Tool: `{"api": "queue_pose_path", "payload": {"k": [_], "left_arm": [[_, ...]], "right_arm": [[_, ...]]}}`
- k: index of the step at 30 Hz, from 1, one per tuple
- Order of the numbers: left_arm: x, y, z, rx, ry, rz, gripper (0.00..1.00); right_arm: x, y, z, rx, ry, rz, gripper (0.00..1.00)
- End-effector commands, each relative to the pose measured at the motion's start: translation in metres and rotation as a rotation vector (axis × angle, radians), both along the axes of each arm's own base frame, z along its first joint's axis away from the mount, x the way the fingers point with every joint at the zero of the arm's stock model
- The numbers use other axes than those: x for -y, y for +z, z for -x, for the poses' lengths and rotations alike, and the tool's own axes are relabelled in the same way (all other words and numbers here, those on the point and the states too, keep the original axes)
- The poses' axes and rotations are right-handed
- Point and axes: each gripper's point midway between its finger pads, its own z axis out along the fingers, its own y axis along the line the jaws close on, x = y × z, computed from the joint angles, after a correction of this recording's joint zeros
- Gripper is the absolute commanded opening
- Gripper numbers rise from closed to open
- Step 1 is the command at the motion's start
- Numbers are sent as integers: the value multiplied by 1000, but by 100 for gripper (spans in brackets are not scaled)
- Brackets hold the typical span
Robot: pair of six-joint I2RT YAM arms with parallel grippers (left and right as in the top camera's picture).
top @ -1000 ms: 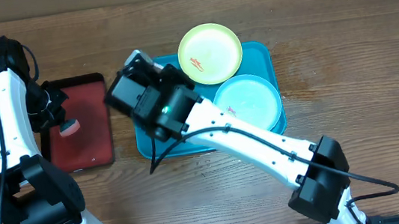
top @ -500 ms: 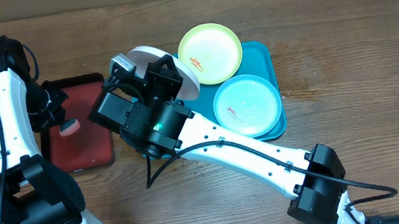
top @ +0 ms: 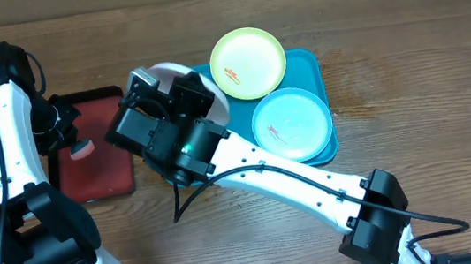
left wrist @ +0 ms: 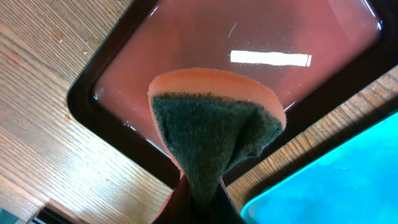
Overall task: Clean dirty plates on tray and stack at the side
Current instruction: 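Lift the white plate with the right gripper and carry it right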
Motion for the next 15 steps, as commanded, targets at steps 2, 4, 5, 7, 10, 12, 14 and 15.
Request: {"api": "queue_pose_path", "payload": {"k": [2, 4, 5, 7, 10, 12, 14, 15], "left_arm": [[0, 6, 0, 20, 21, 4, 4], [0, 6, 0, 20, 21, 5, 4], [0, 6, 0, 21, 21, 5, 4], [0, 6, 0, 21, 21, 5, 4], [0, 6, 0, 20, 20, 5, 4], [0, 6, 0, 21, 20, 5, 4], [1, 6, 0, 19, 20, 6, 4], [1, 6, 0, 18, 20, 6, 4]], "right_arm": [[-7, -37, -5, -325, 34, -365, 4], [-12, -79, -6, -585, 92, -496, 4], [-9, -90, -7, -660, 95, -534, 4], [6, -103, -6, -826, 82, -625, 4], [33, -97, -15, -953, 56, -772, 4], [59, -89, -33, -965, 19, -859, 4], [89, -85, -51, -958, -29, -928, 4], [109, -84, -62, -947, -66, -960, 4]]}}
